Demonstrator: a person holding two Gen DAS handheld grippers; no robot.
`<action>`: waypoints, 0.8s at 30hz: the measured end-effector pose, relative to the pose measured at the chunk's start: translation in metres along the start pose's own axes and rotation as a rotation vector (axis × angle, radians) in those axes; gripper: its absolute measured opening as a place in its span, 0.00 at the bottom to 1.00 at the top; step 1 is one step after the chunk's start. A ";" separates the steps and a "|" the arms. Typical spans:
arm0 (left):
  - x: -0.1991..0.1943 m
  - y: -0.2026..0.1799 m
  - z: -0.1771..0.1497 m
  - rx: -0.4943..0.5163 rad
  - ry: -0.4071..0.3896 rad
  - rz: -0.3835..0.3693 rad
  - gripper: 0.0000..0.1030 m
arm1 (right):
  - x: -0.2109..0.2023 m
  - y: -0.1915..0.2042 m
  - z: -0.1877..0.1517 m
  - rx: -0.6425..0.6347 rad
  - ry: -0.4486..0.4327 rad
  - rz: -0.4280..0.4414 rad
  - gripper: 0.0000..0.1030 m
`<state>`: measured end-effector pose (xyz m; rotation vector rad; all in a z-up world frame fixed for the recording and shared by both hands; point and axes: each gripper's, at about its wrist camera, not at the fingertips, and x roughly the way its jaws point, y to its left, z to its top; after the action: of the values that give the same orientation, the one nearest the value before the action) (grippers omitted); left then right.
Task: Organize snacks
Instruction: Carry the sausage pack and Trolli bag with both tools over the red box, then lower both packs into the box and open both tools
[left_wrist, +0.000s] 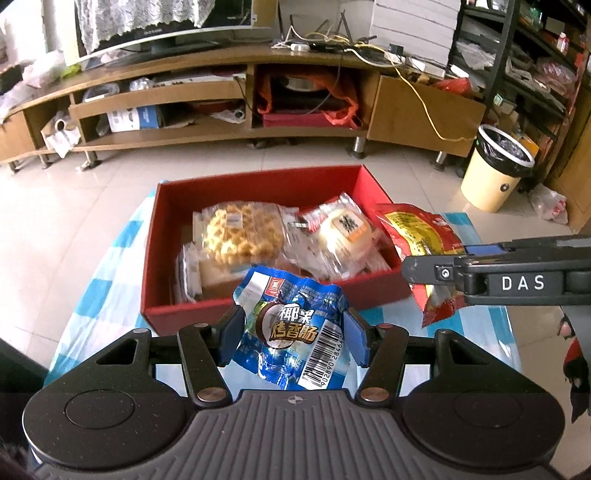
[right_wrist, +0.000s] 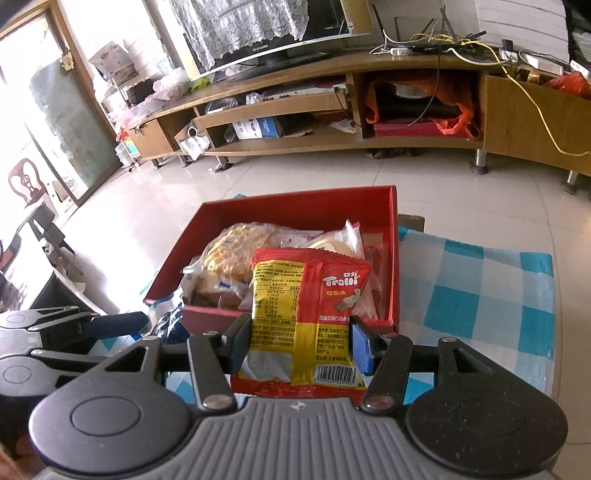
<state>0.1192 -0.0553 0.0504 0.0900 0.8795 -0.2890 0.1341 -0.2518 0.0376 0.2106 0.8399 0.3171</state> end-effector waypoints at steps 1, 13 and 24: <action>0.002 0.001 0.004 -0.002 -0.004 0.002 0.63 | 0.001 -0.001 0.003 0.004 -0.005 -0.003 0.54; 0.050 0.012 0.053 -0.078 -0.017 0.049 0.63 | 0.053 -0.010 0.045 0.028 -0.016 -0.054 0.54; 0.076 0.023 0.065 -0.124 0.007 0.108 0.77 | 0.088 -0.025 0.065 0.064 -0.012 -0.054 0.57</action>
<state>0.2201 -0.0619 0.0317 0.0229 0.8938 -0.1327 0.2433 -0.2474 0.0110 0.2486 0.8435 0.2389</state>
